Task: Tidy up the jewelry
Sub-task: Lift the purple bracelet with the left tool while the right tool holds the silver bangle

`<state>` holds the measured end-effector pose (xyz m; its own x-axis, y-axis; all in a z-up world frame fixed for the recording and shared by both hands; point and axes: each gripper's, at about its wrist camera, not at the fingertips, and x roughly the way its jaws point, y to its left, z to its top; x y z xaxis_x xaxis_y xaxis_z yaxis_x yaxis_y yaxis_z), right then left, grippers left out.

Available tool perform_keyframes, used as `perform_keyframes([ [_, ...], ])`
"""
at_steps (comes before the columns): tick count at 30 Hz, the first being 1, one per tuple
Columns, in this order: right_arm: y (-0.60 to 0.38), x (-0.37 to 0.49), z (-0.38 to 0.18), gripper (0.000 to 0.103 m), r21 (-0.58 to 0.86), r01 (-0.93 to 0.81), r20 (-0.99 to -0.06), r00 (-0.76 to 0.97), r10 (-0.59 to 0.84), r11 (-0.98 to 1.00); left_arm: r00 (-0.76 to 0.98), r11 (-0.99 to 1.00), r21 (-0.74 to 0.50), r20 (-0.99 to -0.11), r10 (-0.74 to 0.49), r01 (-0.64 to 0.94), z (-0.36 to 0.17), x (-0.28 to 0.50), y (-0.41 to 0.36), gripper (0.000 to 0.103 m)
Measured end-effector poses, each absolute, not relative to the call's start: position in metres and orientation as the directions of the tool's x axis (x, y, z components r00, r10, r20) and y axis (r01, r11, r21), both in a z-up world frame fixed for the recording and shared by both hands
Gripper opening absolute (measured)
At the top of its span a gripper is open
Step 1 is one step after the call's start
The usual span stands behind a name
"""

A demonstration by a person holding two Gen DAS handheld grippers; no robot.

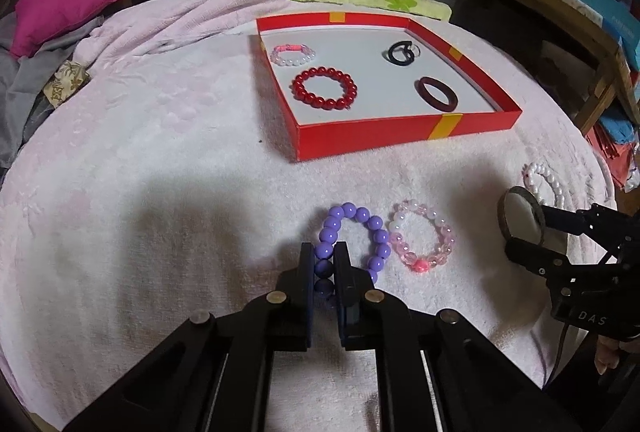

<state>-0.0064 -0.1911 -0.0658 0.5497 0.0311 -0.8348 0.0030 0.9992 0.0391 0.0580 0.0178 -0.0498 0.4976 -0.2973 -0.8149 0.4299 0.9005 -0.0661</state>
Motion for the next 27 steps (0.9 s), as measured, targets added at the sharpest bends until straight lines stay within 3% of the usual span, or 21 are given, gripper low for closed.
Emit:
perform_keyframes([
  [9, -0.196, -0.011, -0.060, 0.063, 0.069, 0.031, -0.821, 0.569, 0.039, 0.997, 0.555, 0.916, -0.012, -0.792, -0.253, 0.400, -0.036, 0.052, 0.020, 0.009],
  [27, -0.197, -0.007, -0.038, 0.063, 0.116, 0.062, -0.752, 0.657, 0.047, 0.991, 0.582, 0.919, -0.020, -0.768, -0.266, 0.393, -0.020, 0.049, 0.008, 0.010],
])
